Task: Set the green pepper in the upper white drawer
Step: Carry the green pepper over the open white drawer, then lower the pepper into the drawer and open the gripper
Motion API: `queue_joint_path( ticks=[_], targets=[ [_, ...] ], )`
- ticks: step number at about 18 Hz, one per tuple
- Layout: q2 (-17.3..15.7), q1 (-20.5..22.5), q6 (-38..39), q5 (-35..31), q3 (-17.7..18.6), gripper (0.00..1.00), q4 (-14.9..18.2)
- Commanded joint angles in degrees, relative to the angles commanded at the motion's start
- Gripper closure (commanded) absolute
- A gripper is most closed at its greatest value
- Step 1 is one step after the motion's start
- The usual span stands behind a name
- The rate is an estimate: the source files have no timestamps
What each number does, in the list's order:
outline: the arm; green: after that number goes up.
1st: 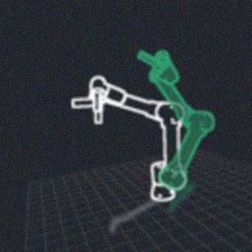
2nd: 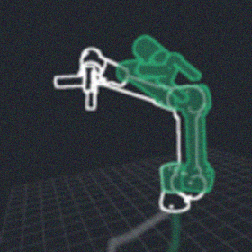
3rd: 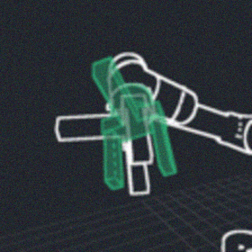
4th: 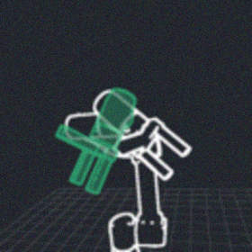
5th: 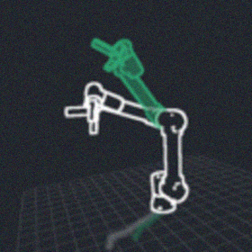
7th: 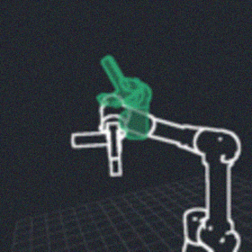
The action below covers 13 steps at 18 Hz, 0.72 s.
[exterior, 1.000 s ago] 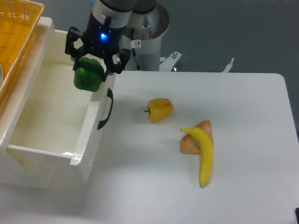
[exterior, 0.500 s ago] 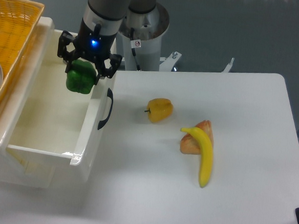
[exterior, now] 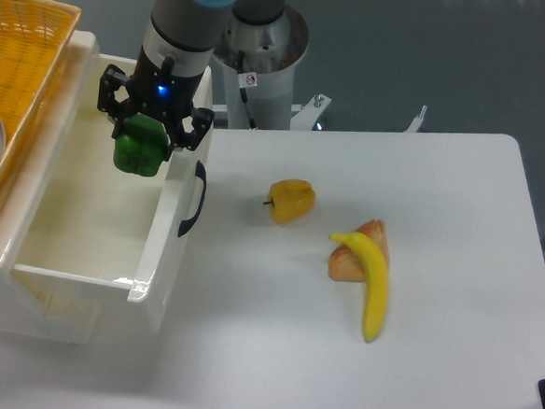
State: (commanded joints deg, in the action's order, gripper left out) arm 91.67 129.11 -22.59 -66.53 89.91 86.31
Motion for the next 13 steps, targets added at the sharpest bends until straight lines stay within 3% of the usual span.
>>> queue_joint_path(
  ticks=[5, 8, 13],
  targets=[
    [1.1, -1.1, 0.0, 0.0, -0.1, 0.31, 0.0],
    [1.6, -1.8, 0.0, 0.0, 0.0, 0.19, 0.0],
    [1.7, -2.0, 0.0, -0.2, 0.0, 0.16, -0.1]
  ],
)
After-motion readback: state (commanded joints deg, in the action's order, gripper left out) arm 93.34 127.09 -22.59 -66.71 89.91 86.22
